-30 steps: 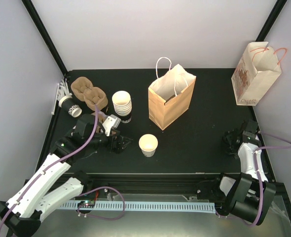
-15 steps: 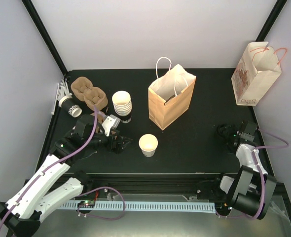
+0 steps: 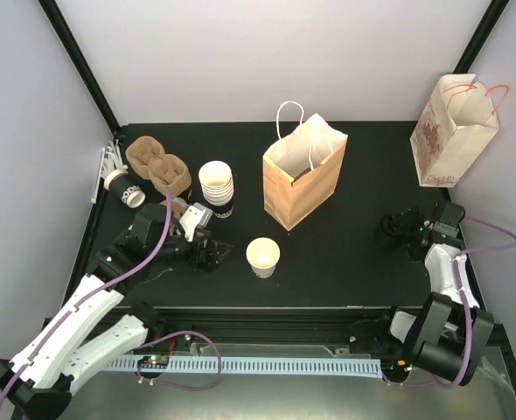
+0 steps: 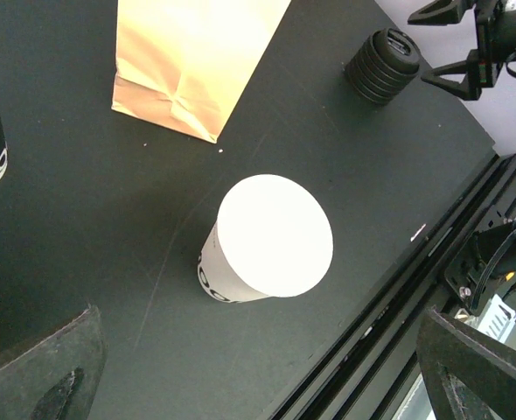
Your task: Pack the takeout coffee
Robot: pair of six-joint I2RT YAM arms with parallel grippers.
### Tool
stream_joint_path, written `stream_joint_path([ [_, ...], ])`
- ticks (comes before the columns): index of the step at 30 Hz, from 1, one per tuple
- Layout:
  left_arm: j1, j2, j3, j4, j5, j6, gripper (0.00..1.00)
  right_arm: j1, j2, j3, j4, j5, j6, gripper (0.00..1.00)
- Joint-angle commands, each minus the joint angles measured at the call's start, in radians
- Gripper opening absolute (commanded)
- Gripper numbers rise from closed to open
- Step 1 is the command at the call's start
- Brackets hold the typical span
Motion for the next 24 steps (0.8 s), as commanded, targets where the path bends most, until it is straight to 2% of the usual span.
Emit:
stream_joint_path([
  [1, -0.008, -0.023, -0.003, 0.022, -0.013, 0.012, 0.99, -0.002, -0.07, 0.081, -0.197, 0.092, -0.068, 1.0],
  [8, -0.01, -0.029, -0.004, 0.023, -0.015, 0.012, 0.99, 0.034, 0.001, 0.299, -0.458, 0.248, -0.139, 1.0],
  [16, -0.009, -0.024, -0.003, 0.026, -0.016, 0.015, 0.99, 0.134, 0.095, 0.462, -0.656, 0.401, -0.085, 1.0],
  [20, -0.009, -0.027, -0.004, 0.029, -0.013, 0.016, 0.99, 0.206, 0.183, 0.536, -0.728, 0.448, -0.026, 0.93],
  [24, -0.009, -0.031, -0.003, 0.028, -0.009, 0.019, 0.99, 0.257, 0.249, 0.592, -0.747, 0.463, 0.008, 0.75],
])
